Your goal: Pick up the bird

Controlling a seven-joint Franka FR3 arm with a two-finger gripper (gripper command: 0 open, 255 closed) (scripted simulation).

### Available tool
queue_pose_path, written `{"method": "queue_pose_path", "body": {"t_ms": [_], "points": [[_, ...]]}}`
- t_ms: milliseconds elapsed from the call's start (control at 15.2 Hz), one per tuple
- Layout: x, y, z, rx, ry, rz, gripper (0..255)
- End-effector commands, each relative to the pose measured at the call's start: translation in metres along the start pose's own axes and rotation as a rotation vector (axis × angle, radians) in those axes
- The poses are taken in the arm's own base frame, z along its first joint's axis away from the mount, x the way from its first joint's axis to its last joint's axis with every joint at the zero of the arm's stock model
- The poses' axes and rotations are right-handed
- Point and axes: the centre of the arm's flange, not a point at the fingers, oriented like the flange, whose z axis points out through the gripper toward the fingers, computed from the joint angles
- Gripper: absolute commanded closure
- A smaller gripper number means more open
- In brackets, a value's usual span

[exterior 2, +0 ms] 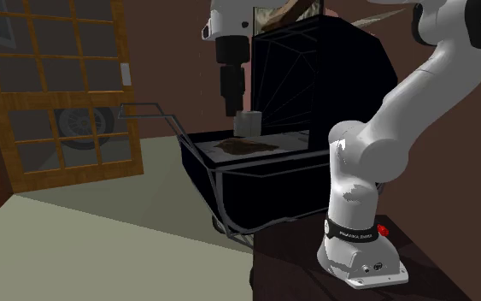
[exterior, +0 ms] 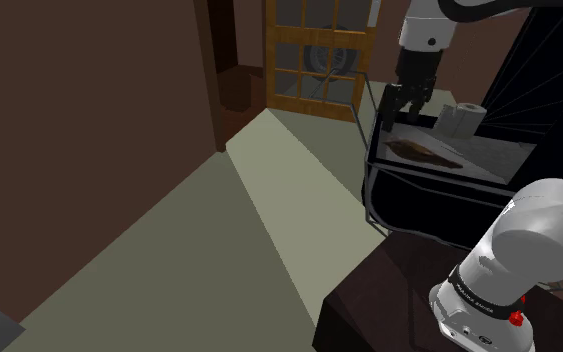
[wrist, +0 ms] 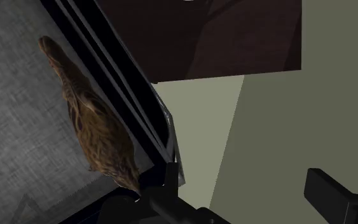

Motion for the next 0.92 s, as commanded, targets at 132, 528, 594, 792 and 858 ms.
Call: {"method": "queue_pose_path", "body": {"t_ms": [132, 528, 594, 792, 858], "points": [[-0.012, 0.023, 0.014, 0.008, 0.036, -0.068, 0], [-0.035, 0.096, 0.058, 0.034, 0.143, -0.274, 0], [-0.037, 0.108, 0.066, 0.038, 0.161, -0.308, 0], [-0.039, 0.146, 0.089, 0.051, 0.214, -0.41, 0], [-0.039, 0.158, 0.097, 0.055, 0.232, -0.445, 0]]}}
